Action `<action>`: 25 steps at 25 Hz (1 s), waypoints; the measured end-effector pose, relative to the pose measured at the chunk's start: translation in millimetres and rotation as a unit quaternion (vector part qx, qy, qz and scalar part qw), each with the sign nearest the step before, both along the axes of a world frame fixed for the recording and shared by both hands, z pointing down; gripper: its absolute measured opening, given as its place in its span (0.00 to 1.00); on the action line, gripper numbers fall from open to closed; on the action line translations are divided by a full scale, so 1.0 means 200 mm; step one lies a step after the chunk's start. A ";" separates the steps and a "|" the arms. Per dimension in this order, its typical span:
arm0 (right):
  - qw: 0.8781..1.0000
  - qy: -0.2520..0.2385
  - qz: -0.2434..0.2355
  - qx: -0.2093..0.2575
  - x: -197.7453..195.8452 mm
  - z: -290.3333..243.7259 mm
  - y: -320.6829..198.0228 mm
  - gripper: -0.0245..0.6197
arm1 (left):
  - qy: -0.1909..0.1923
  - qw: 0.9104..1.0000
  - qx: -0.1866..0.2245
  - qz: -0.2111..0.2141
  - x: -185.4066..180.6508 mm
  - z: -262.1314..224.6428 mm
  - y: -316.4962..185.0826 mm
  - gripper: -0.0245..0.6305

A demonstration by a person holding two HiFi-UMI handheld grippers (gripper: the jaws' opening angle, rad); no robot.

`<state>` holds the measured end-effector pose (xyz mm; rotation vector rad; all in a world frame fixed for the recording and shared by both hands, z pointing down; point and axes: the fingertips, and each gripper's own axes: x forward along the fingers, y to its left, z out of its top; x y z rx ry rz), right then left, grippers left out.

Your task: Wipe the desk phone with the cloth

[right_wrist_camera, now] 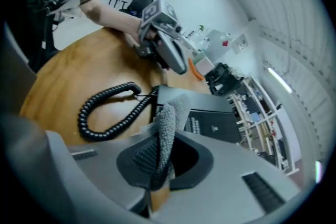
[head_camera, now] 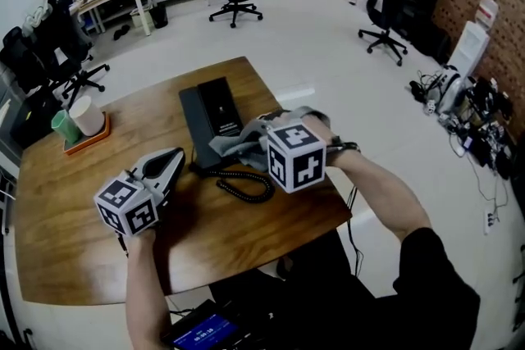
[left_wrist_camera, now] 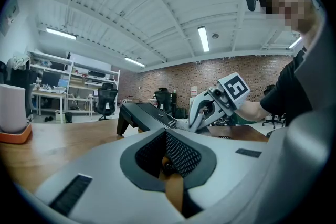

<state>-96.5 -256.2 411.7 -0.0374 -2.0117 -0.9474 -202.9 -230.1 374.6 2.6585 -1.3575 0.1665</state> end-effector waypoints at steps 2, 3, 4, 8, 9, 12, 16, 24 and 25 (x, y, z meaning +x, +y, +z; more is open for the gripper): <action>1.000 0.005 -0.014 -0.021 0.00 -0.02 0.02 0.08 | 0.000 1.000 0.000 0.001 0.00 0.00 0.00 0.03; 1.000 -0.019 -0.002 -0.021 -0.03 -0.08 -0.03 0.08 | 0.000 1.000 0.000 0.001 0.00 0.00 0.00 0.03; 0.998 -0.057 0.023 -0.014 -0.06 -0.16 -0.12 0.08 | 0.000 1.000 0.000 0.001 0.00 0.00 0.00 0.03; 0.964 -0.207 0.165 0.018 -0.18 -0.45 -0.62 0.08 | 0.002 1.000 0.000 -0.002 0.00 0.00 0.00 0.03; 0.957 -0.225 0.185 0.018 -0.21 -0.48 -0.71 0.08 | 0.004 1.000 0.000 -0.002 0.00 0.00 0.00 0.03; 0.955 -0.221 0.196 0.026 -0.29 -0.48 -0.80 0.08 | 0.004 1.000 0.000 -0.002 0.01 0.00 0.00 0.03; 0.968 -0.171 0.177 0.043 -0.29 -0.37 -0.74 0.08 | 0.002 1.000 0.000 -0.002 0.02 0.00 0.01 0.03; 0.989 -0.095 0.104 0.034 -0.09 -0.14 -0.30 0.08 | -0.002 1.000 0.001 0.006 0.01 0.00 0.00 0.03; 0.991 -0.092 0.097 0.030 -0.06 -0.11 -0.24 0.08 | -0.001 1.000 0.001 0.006 0.01 0.00 0.00 0.03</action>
